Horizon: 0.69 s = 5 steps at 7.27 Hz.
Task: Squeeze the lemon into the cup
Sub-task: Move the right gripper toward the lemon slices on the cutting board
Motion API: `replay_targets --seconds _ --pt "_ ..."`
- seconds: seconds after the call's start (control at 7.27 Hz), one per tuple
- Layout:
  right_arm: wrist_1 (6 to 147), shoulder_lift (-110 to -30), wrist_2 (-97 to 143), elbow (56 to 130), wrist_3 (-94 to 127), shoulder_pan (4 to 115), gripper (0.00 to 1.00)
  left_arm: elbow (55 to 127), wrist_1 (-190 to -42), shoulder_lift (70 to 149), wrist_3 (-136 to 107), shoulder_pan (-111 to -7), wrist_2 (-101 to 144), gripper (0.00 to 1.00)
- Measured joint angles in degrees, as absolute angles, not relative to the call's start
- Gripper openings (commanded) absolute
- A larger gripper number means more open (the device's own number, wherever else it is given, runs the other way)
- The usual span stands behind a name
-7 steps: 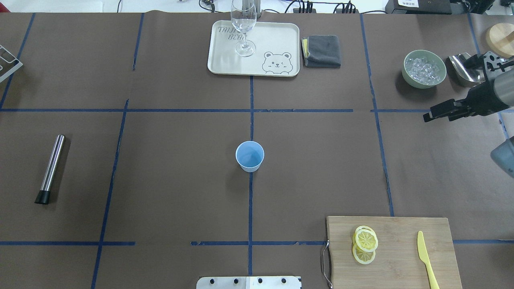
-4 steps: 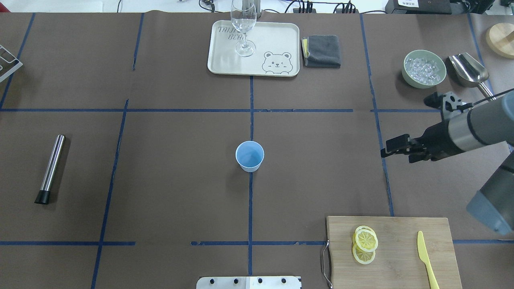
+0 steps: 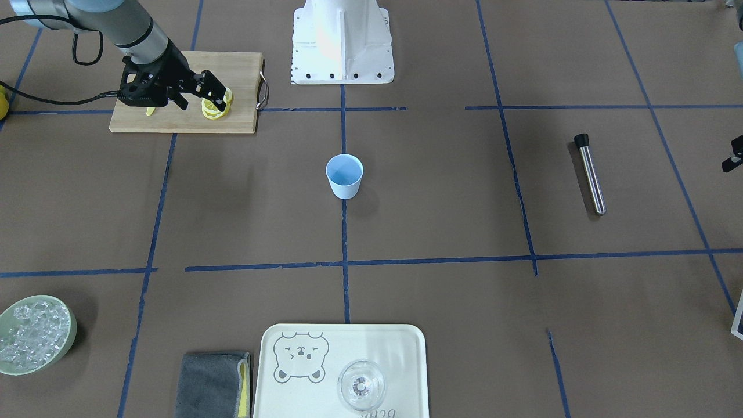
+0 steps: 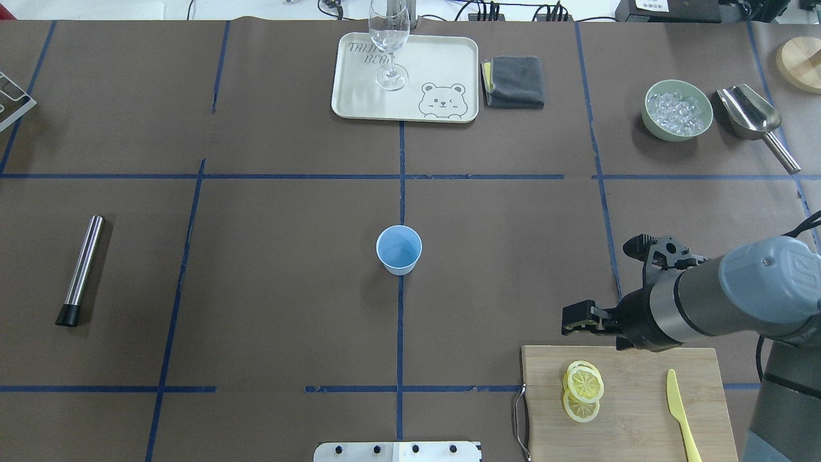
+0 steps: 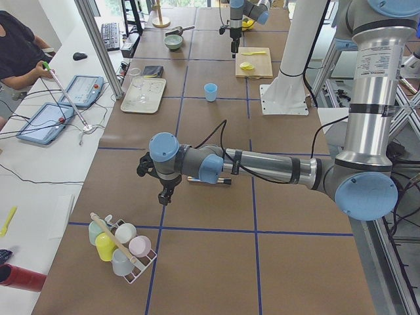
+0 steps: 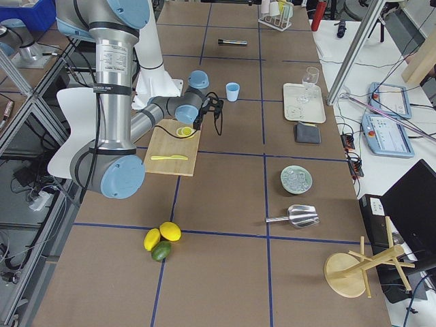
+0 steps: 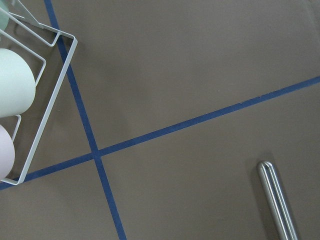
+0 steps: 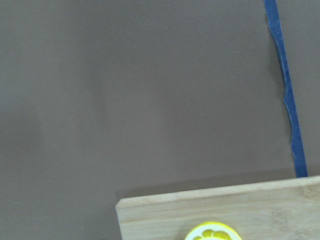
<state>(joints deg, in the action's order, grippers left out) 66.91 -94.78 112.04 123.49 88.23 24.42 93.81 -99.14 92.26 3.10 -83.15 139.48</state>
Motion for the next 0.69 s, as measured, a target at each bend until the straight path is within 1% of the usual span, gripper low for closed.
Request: replay_targets --seconds 0.28,0.41,0.69 --pt "68.13 -97.89 103.17 125.08 89.52 15.56 1.0 93.89 -99.14 92.21 3.08 -83.15 139.5 1.0" --pt "68.25 -98.24 100.98 124.91 90.1 13.18 0.99 93.92 -99.14 92.2 3.08 -83.14 139.54 1.0" --pt "68.38 -98.35 99.78 123.9 90.47 11.86 0.99 93.95 -99.18 92.2 3.08 -83.14 139.57 1.0"
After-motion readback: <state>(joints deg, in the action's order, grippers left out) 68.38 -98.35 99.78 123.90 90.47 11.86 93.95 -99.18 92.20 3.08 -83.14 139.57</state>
